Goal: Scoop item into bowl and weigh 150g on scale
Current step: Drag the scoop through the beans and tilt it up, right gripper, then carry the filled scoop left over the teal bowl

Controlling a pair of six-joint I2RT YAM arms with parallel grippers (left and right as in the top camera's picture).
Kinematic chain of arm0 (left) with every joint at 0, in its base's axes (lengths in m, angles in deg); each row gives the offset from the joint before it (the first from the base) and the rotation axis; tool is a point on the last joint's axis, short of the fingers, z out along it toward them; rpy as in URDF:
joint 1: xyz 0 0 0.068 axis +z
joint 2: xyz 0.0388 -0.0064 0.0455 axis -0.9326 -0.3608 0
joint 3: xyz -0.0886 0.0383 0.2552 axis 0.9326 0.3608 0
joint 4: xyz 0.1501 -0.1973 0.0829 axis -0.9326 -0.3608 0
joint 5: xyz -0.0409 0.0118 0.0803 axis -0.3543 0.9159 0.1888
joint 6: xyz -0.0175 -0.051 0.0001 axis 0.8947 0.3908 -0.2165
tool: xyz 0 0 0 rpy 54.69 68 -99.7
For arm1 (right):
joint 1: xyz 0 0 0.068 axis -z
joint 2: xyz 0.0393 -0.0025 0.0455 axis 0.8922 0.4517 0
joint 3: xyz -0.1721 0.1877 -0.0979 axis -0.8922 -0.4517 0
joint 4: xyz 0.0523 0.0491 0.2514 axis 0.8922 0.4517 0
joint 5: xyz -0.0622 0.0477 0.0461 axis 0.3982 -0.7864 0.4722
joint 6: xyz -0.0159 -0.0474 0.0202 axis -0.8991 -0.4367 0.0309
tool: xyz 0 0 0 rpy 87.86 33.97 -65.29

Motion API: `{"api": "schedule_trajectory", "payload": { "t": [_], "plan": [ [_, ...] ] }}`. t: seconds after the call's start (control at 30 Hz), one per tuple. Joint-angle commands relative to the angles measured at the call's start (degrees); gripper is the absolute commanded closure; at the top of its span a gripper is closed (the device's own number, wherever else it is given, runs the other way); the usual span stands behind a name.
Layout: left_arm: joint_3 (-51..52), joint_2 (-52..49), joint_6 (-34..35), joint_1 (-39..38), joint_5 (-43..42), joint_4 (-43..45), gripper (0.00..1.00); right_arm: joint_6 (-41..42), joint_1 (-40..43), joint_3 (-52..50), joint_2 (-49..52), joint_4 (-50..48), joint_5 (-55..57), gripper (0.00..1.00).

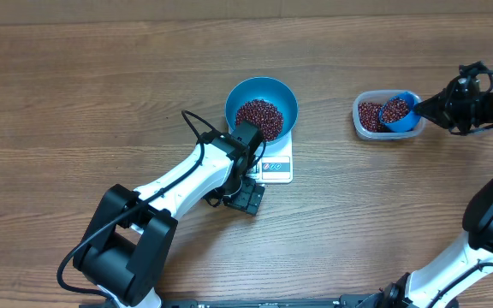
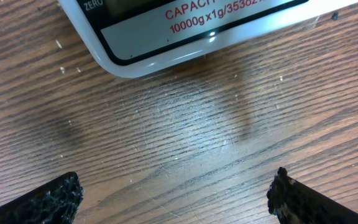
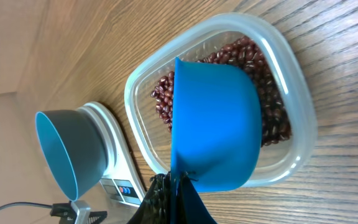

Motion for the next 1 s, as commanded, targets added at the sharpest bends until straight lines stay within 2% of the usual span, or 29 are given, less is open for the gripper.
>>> {"api": "schedule_trajectory", "payload": {
  "t": [0.0, 0.23, 0.67, 0.97],
  "plan": [
    [-0.57, -0.37, -0.92, 0.02, 0.02, 0.0, 0.01, -2.56, 1.79, 1.9, -0.28, 0.83, -4.33, 0.96],
    [-0.57, -0.37, -0.92, 0.02, 0.02, 0.0, 0.0, -5.57, 4.83, 1.9, -0.37, 1.66, -11.43, 0.96],
    [-0.57, -0.37, -0.92, 0.02, 0.02, 0.02, 0.01, -8.37, 5.38, 1.92, -0.63, 1.97, -24.33, 0.96],
    [-0.57, -0.37, -0.9, 0.02, 0.0, 0.04, 0.0, -8.04, 1.29, 5.66, -2.1, 2.12, -26.67, 0.96]
  ]
}}
